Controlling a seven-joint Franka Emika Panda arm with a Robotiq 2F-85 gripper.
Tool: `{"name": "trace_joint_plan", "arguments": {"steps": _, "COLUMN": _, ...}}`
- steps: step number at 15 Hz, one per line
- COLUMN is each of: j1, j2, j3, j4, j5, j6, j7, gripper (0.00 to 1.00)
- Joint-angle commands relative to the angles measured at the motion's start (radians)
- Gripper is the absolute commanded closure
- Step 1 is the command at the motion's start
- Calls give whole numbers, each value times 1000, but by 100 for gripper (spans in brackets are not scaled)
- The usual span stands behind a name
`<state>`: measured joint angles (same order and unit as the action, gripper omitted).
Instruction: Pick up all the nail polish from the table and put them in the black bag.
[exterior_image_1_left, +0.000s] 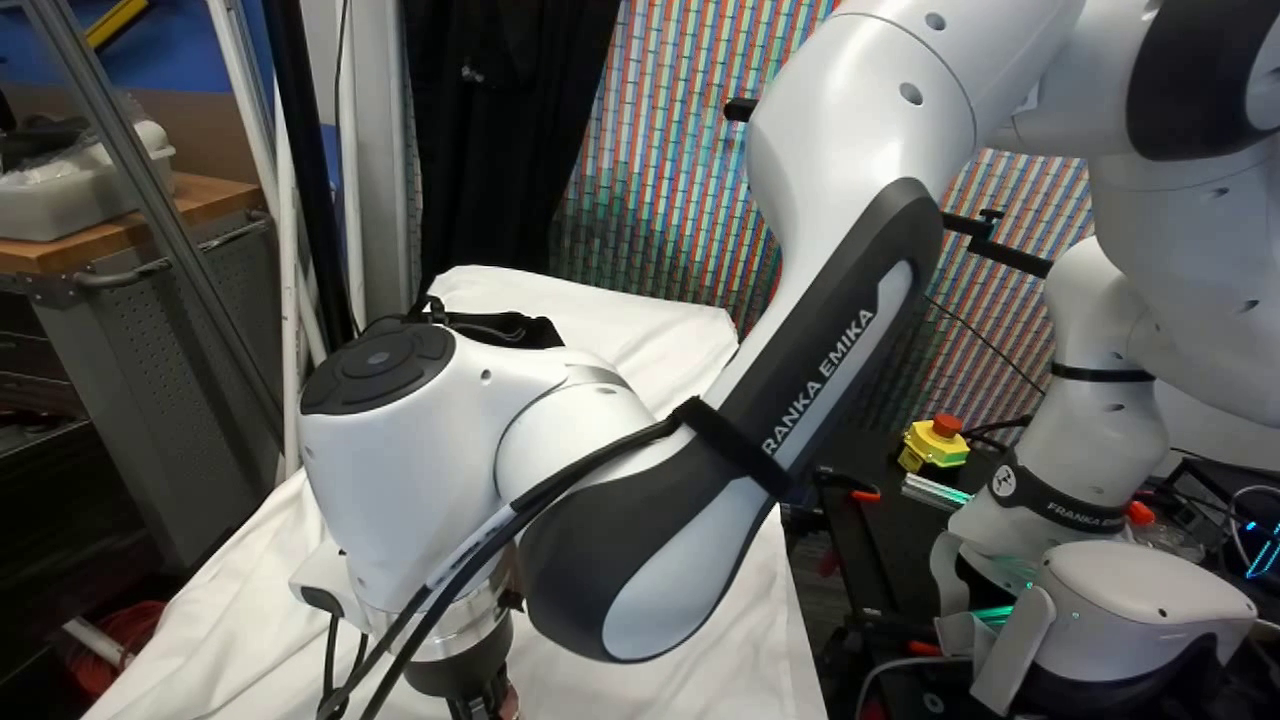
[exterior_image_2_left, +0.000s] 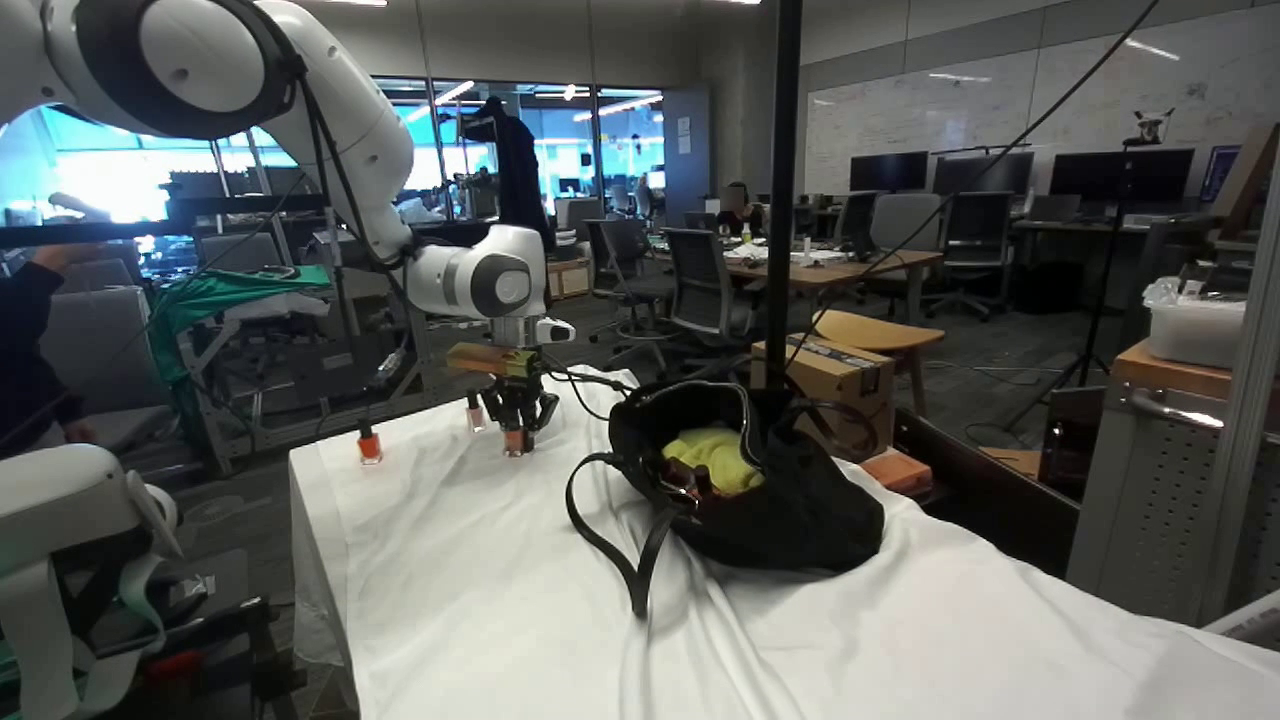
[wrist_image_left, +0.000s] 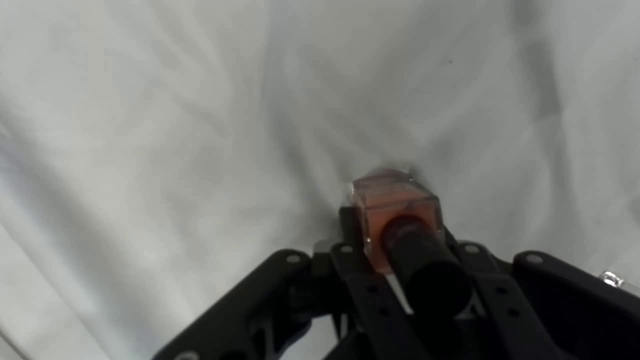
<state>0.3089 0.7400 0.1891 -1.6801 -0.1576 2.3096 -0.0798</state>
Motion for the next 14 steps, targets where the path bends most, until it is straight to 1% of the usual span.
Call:
{"name": "trace_joint_plan", "arguments": {"steps": 1, "j1": 23, "j2": -2, "j3": -14, "j4": 26, "j5": -25, "j6": -96, "j7": -12, "gripper": 84}}
{"name": "trace_joint_plan", "arguments": {"steps": 4, "j1": 34, "j2": -22, "j3": -30, "j4": 27, "j5": -56, "j6": -170, "j7": 7, "gripper": 84}}
{"name": "trace_joint_plan", "arguments": {"steps": 7, "j1": 28, "j2": -58, "j3": -45, "j4": 0, "j5": -89, "j6": -202, "j7": 8, "gripper": 84}}
{"name": "trace_joint_plan", "arguments": {"steps": 14, "j1": -3, "j2": -179, "j3": -84, "j4": -91, "j5": -154, "j6": -177, "j7": 10, "gripper": 84}}
